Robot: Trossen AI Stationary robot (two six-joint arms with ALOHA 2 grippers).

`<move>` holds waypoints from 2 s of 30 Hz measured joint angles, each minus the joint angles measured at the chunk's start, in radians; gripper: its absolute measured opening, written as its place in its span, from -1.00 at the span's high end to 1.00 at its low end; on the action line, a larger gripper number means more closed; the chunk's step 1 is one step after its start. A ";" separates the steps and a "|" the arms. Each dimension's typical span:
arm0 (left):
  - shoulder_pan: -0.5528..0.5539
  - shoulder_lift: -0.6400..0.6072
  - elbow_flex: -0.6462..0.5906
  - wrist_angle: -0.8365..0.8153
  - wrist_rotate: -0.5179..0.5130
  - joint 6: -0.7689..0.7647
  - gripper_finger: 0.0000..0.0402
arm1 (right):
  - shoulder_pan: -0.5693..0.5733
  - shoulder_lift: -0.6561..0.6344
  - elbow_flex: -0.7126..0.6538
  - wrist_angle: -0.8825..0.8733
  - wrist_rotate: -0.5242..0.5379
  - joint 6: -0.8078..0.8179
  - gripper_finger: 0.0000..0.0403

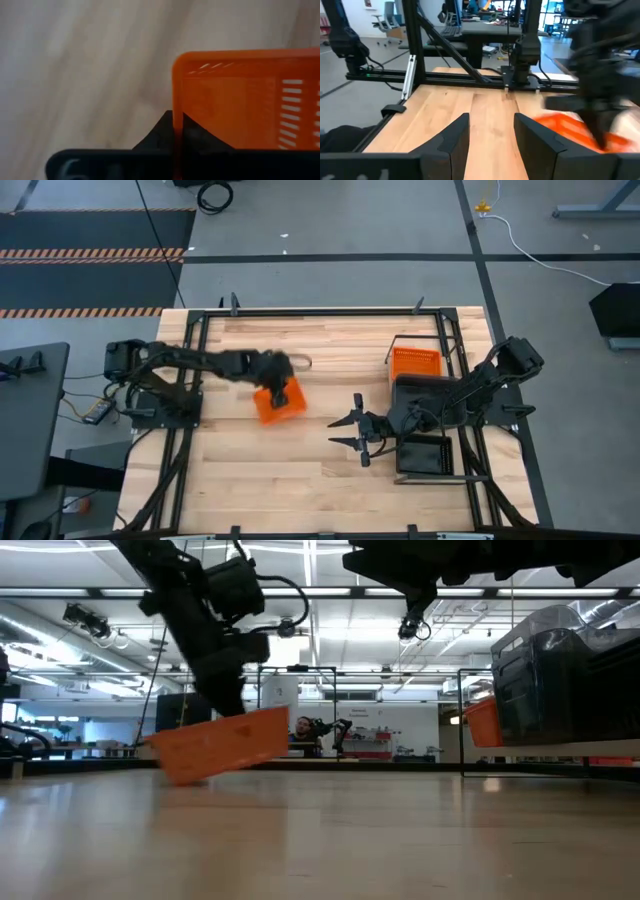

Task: Stack baskets on shelf by color
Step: Stack the orange bin on top of the orange bin on the shelf

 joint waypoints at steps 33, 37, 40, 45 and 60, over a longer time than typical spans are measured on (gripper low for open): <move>0.068 -0.009 0.000 0.303 0.064 0.085 0.28 | -0.023 0.000 0.000 -0.056 -0.006 -0.003 0.20; 0.056 -0.034 0.000 0.206 0.063 0.088 0.22 | -0.047 0.000 0.001 -0.064 -0.002 -0.010 0.20; 0.047 -0.071 0.000 0.121 0.027 0.104 0.23 | -0.077 0.000 0.050 -0.201 0.022 -0.018 0.20; 0.033 -0.187 -0.005 0.064 -0.067 0.123 0.28 | -0.164 0.012 0.278 -0.740 0.009 0.060 0.20; 0.033 -0.802 -0.299 0.142 -0.097 0.109 0.32 | -0.299 0.310 0.655 -1.106 -0.218 0.004 0.20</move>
